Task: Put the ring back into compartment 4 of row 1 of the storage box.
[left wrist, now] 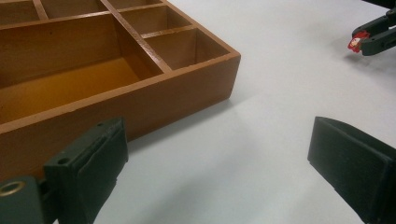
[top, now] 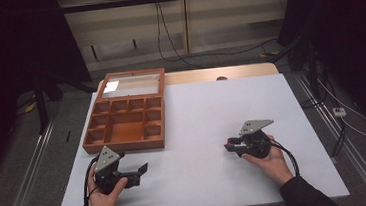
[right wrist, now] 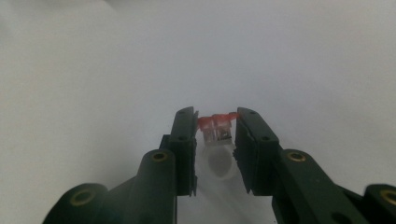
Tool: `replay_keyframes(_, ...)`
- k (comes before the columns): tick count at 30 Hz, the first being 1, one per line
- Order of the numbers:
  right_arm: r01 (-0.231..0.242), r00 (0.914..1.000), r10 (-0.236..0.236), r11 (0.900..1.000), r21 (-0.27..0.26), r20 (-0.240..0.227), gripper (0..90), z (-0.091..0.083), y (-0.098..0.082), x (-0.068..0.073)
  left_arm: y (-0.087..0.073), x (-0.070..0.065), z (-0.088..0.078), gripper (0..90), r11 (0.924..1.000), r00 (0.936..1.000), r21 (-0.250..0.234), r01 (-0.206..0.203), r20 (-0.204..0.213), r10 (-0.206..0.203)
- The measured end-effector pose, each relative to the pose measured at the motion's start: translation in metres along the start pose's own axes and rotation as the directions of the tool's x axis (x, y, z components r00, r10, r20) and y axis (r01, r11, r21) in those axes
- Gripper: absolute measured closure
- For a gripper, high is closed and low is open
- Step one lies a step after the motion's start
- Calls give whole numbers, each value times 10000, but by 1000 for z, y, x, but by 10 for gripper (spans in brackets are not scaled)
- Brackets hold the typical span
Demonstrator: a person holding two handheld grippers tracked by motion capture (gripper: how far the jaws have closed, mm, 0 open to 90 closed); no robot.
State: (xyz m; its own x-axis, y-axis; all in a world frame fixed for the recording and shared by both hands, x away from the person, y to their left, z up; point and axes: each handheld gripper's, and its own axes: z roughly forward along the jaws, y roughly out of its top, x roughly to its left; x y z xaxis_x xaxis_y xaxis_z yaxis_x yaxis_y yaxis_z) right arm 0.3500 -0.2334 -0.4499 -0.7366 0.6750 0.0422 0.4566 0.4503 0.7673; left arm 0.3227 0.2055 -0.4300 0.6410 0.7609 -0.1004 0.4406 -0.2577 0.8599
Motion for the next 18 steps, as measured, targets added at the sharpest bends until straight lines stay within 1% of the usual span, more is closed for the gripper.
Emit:
replay_keyframes(2,-46,10000,45,10000,-39,-21,696,-1,0,0,0,1,-1,50,10000,10000,20,29,-83,-29)
replay_keyframes(4,-118,9999,117,9999,-112,-37,696,-1,0,0,0,1,0,50,10000,10000,33,68,-62,-68)
replay_keyframes(6,-113,9999,112,9998,-190,-28,696,-2,1,-1,0,1,0,50,10000,10000,16,8,-45,-8)
replay_keyframes(18,-243,9997,241,9978,-616,-45,696,-7,6,-2,0,1,1,50,9999,10000,103,8,-72,-8)
